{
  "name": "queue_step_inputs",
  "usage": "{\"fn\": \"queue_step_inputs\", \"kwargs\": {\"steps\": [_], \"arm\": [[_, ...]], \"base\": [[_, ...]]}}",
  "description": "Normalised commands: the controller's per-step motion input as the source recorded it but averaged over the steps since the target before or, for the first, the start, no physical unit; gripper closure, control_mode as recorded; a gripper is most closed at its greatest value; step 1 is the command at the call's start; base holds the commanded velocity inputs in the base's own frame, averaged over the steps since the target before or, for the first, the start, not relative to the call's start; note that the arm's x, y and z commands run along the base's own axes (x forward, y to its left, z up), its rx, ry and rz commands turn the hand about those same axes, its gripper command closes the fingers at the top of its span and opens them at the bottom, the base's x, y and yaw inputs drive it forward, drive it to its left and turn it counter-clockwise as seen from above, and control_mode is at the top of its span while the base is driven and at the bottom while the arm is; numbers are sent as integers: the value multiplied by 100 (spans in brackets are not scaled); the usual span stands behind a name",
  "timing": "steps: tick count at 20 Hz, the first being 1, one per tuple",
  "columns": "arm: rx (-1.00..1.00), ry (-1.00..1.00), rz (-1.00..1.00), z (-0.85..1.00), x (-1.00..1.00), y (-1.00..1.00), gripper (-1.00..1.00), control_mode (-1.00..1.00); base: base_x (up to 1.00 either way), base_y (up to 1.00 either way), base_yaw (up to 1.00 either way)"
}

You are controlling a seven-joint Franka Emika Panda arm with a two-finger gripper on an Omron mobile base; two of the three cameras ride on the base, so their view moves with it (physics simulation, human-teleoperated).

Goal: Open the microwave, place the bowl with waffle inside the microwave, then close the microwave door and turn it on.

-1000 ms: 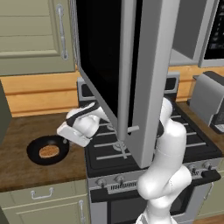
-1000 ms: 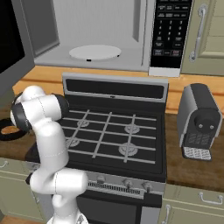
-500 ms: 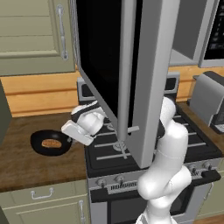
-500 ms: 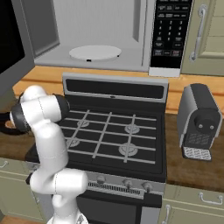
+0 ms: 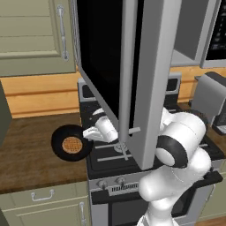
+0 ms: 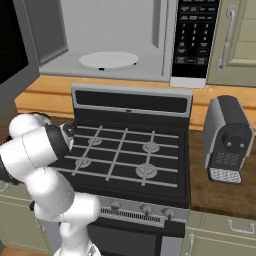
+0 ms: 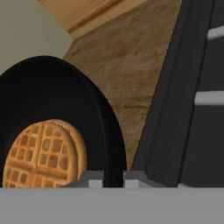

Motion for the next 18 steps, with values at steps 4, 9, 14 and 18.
{"fn": "queue_step_inputs", "kwargs": {"steps": [4,9,14,18], "arm": [[0,-38,0,33,-49,-100,100,-100],[7,-17,0,81,-22,-100,100,-100],[14,-2,4,100,0,-100,100,-100],[10,9,1,81,0,-100,100,-100]], "base": [[0,0,0],[0,0,0],[0,0,0],[0,0,0]]}}
